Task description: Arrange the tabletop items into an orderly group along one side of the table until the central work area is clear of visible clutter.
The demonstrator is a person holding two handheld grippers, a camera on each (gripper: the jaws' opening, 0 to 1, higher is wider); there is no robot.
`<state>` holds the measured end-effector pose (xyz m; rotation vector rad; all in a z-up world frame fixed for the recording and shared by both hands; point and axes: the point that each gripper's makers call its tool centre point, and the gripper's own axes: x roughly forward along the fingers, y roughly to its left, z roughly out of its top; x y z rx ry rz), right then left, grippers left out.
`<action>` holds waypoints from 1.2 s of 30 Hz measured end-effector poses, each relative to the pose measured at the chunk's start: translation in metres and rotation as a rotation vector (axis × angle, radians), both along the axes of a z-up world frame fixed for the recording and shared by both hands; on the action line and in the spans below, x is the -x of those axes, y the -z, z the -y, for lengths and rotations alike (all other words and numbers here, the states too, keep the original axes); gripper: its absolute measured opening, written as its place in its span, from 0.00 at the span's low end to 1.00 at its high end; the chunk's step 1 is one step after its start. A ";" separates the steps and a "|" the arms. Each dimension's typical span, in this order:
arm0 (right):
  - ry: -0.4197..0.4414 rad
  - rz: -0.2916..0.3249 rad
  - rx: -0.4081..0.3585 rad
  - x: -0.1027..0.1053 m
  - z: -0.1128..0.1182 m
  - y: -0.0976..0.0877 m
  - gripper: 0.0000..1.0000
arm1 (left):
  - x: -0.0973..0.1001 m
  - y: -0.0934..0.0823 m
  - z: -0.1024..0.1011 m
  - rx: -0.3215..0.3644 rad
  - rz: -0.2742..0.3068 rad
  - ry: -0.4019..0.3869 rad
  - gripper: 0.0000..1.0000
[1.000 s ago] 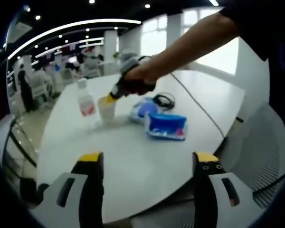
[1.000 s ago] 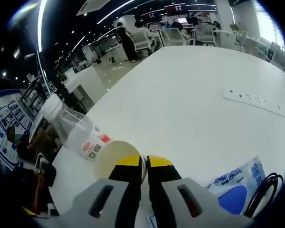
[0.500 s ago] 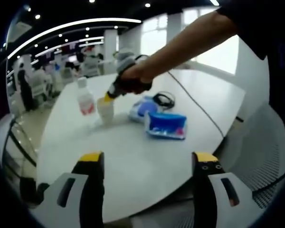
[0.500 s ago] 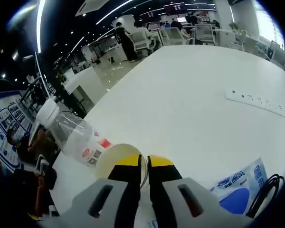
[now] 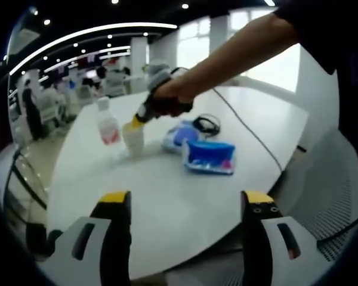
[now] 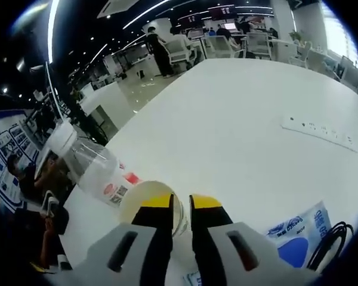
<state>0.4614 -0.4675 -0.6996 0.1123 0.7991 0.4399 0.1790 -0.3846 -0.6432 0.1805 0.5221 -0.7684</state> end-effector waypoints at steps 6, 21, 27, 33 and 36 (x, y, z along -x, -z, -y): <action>-0.058 0.042 0.050 0.000 0.010 -0.007 0.17 | -0.001 0.000 -0.001 -0.003 0.003 -0.002 0.71; -0.218 0.137 0.119 0.029 0.044 -0.019 0.38 | -0.001 0.001 -0.001 -0.009 0.009 0.003 0.72; -0.228 0.164 0.126 0.042 0.058 -0.026 0.43 | 0.000 0.000 0.000 -0.005 0.012 0.008 0.73; -0.278 0.201 0.155 0.056 0.071 -0.029 0.48 | -0.001 -0.001 0.002 0.005 0.012 0.005 0.75; -0.285 0.212 0.158 0.060 0.079 -0.029 0.49 | -0.001 -0.001 0.002 0.010 0.009 0.003 0.76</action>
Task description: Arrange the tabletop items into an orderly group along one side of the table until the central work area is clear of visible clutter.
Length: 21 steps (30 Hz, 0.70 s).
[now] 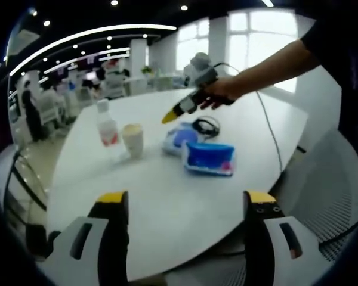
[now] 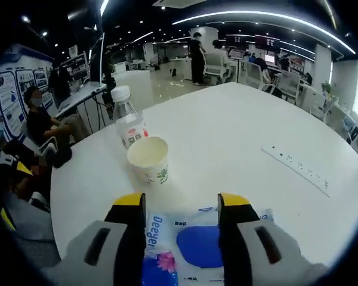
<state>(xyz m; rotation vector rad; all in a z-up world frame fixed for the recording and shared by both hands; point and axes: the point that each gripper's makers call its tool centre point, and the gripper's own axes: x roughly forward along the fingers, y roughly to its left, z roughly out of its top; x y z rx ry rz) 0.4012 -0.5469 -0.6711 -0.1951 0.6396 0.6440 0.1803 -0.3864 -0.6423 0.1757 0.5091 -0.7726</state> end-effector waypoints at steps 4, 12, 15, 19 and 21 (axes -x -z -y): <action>0.007 0.016 0.001 0.011 0.013 0.001 0.52 | -0.001 0.000 0.000 0.004 0.002 -0.008 0.77; 0.096 0.037 -0.069 0.033 0.034 -0.002 0.59 | -0.002 -0.001 0.001 0.014 0.002 -0.010 0.78; 0.124 0.062 -0.089 0.046 0.044 -0.004 0.60 | 0.000 0.000 0.003 0.012 -0.002 0.002 0.78; 0.133 0.076 -0.087 0.066 0.055 -0.002 0.62 | 0.002 0.001 0.005 0.010 -0.006 0.016 0.78; 0.135 0.083 -0.089 0.074 0.058 -0.003 0.64 | 0.002 0.001 0.006 0.014 -0.006 0.020 0.78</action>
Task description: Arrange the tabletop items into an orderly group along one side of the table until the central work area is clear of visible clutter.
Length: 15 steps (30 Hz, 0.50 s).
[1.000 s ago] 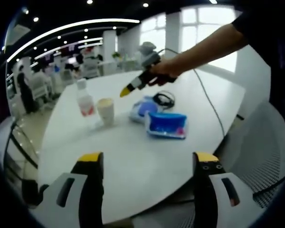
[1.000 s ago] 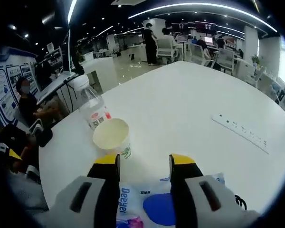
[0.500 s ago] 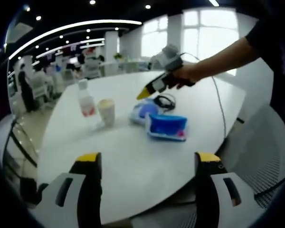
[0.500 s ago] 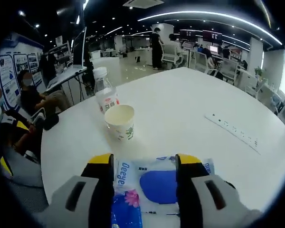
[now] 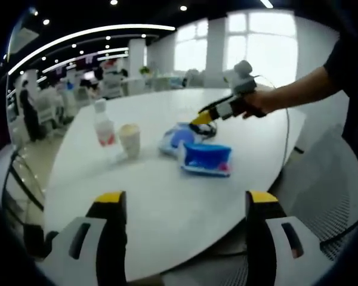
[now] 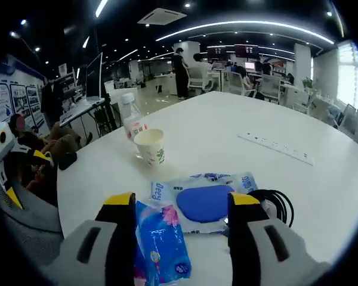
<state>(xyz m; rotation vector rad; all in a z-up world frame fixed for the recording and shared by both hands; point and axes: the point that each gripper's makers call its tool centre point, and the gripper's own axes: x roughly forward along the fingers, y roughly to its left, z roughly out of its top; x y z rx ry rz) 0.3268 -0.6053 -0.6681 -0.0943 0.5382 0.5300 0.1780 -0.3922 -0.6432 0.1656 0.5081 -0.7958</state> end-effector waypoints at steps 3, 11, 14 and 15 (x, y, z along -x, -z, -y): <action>0.003 0.020 0.004 0.010 0.006 -0.002 0.66 | 0.000 -0.001 0.000 0.004 0.004 0.001 0.79; 0.003 0.043 0.033 0.050 0.019 -0.001 0.71 | 0.000 -0.003 -0.001 0.005 0.017 -0.002 0.80; 0.019 0.044 0.031 0.063 0.025 0.000 0.73 | 0.000 -0.003 0.000 0.002 0.019 0.006 0.80; 0.025 0.045 0.037 0.070 0.028 0.001 0.74 | 0.001 -0.003 0.000 0.000 0.019 0.008 0.81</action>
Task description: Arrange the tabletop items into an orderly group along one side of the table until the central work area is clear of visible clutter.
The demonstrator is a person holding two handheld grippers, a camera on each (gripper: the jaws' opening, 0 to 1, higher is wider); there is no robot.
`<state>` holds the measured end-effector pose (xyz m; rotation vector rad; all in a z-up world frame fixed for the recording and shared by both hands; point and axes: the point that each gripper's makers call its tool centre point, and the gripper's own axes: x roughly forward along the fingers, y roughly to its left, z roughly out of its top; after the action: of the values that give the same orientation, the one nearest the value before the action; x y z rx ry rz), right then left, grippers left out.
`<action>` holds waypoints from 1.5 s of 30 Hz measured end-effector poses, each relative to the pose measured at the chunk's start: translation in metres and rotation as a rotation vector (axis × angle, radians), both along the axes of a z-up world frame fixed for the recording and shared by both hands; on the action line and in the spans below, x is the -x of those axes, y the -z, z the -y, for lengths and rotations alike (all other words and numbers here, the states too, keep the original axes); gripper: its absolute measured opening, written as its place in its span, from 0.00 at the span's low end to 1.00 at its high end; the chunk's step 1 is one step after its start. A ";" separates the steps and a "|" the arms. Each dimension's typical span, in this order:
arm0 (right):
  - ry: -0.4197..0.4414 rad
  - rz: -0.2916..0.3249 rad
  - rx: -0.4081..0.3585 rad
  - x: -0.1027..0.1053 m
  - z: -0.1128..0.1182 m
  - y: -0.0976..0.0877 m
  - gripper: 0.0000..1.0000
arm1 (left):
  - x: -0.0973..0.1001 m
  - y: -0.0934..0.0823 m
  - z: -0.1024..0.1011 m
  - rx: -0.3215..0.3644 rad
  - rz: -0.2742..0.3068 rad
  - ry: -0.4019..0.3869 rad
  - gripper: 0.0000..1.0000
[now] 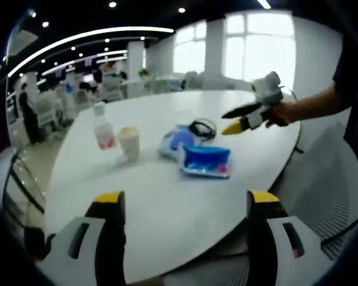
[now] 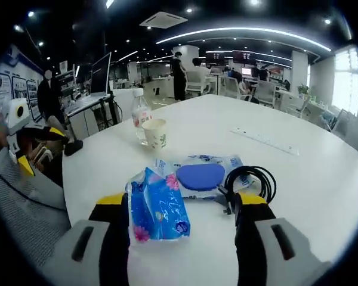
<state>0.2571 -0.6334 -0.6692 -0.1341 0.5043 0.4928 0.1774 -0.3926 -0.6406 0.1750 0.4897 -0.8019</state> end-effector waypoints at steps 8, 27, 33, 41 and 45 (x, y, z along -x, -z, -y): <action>0.047 -0.003 0.023 0.044 0.020 0.003 0.80 | 0.002 0.000 0.004 0.008 0.003 0.023 0.83; 0.187 -0.011 -0.023 0.117 0.057 -0.015 1.00 | 0.003 0.004 0.002 -0.017 0.006 0.049 0.91; 0.212 0.027 -0.062 0.123 0.054 -0.034 1.00 | 0.002 0.003 0.001 -0.021 0.016 0.046 0.96; 0.219 0.053 -0.094 0.135 0.042 -0.050 1.00 | 0.004 0.005 0.004 -0.034 0.011 0.065 1.00; 0.220 0.066 -0.083 0.139 0.036 -0.055 1.00 | 0.006 0.006 0.006 -0.044 0.008 0.081 1.00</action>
<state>0.1185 -0.6692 -0.6142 -0.0143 0.4276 0.2923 0.1712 -0.3985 -0.6465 0.2394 0.4956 -0.8701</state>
